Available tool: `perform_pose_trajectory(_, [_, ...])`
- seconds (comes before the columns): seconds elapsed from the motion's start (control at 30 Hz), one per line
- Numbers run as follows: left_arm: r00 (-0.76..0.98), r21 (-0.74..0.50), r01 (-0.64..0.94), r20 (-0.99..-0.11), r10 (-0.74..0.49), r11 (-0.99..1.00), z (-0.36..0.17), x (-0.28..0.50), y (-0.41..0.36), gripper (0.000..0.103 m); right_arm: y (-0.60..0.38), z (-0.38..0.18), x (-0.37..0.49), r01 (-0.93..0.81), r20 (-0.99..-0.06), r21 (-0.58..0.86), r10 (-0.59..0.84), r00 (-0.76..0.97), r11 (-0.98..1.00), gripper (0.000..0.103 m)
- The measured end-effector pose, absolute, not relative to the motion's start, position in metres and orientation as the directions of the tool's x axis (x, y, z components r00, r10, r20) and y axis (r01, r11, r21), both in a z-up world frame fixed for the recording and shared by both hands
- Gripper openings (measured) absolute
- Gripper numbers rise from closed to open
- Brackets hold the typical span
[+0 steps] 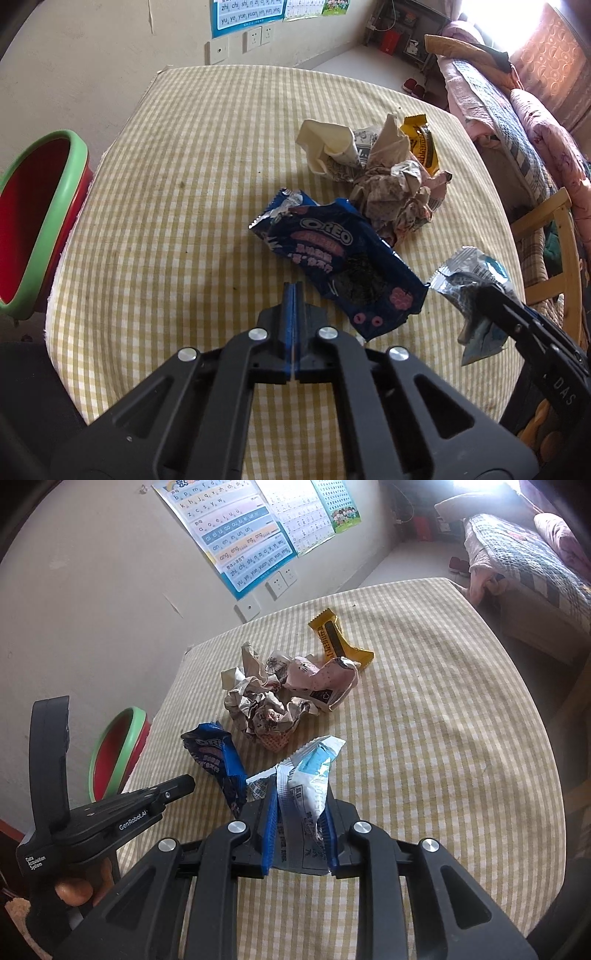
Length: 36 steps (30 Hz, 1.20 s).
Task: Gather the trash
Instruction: 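Grasp the white-blue wrapper with the right tool while the left tool grasps the blue Oreo wrapper, then lift the Oreo wrapper with the left tool while the right tool holds the white-blue wrapper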
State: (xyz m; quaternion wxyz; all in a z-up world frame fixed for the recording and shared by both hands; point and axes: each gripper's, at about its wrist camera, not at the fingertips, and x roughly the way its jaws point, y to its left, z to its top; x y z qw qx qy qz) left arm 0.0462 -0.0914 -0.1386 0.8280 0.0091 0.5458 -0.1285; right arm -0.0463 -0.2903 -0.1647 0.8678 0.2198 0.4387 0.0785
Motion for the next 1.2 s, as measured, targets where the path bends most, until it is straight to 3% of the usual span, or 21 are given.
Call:
perform_pose_trajectory(0.1, [0.377, -0.134, 0.208, -0.903, -0.205, 0.969, -0.138, 0.044, -0.087, 0.004, -0.288, -0.165, -0.046, 0.061, -0.725, 0.448, 0.322, 0.609, 0.892, 0.022])
perform_pose_trajectory(0.17, [0.384, -0.139, 0.201, -0.9, -0.208, 0.97, -0.136, 0.042, -0.084, 0.025, -0.29, -0.165, -0.047, 0.064, -0.724, 0.447, 0.319, 0.612, 0.892, 0.022])
perform_pose_trajectory(0.23, [0.401, -0.146, 0.192, -0.891, -0.214, 0.97, -0.132, 0.038, -0.08, 0.04, -0.291, -0.165, -0.049, 0.069, -0.723, 0.449, 0.317, 0.614, 0.891, 0.022])
perform_pose_trajectory(0.5, [0.4, -0.194, 0.187, -0.88, -0.255, 0.963, -0.132, 0.044, -0.083, 0.056, -0.294, -0.168, -0.048, 0.079, -0.721, 0.457, 0.316, 0.617, 0.886, 0.022])
perform_pose_trajectory(0.57, [0.392, -0.234, 0.184, -0.873, -0.289, 0.955, -0.131, 0.049, -0.09, 0.065, -0.296, -0.169, -0.047, 0.085, -0.723, 0.457, 0.314, 0.616, 0.886, 0.022])
perform_pose_trajectory(0.77, [0.373, -0.259, 0.19, -0.873, -0.314, 0.947, -0.135, 0.065, -0.124, 0.073, -0.3, -0.168, -0.048, 0.098, -0.719, 0.454, 0.3, 0.627, 0.886, 0.022])
perform_pose_trajectory(0.93, [0.308, -0.182, 0.201, -0.921, -0.238, 0.963, -0.161, 0.071, -0.14, 0.069, -0.304, -0.168, -0.049, 0.107, -0.717, 0.454, 0.292, 0.633, 0.884, 0.022])
perform_pose_trajectory(1.07, [0.329, -0.149, 0.224, -0.919, -0.219, 0.963, -0.161, 0.065, -0.137, 0.034, -0.307, -0.168, -0.05, 0.113, -0.714, 0.461, 0.292, 0.637, 0.88, 0.022])
perform_pose_trajectory(1.2, [0.339, -0.177, 0.204, -0.91, -0.239, 0.963, -0.153, 0.062, -0.121, 0.018, -0.306, -0.168, -0.05, 0.11, -0.711, 0.463, 0.294, 0.638, 0.88, 0.022])
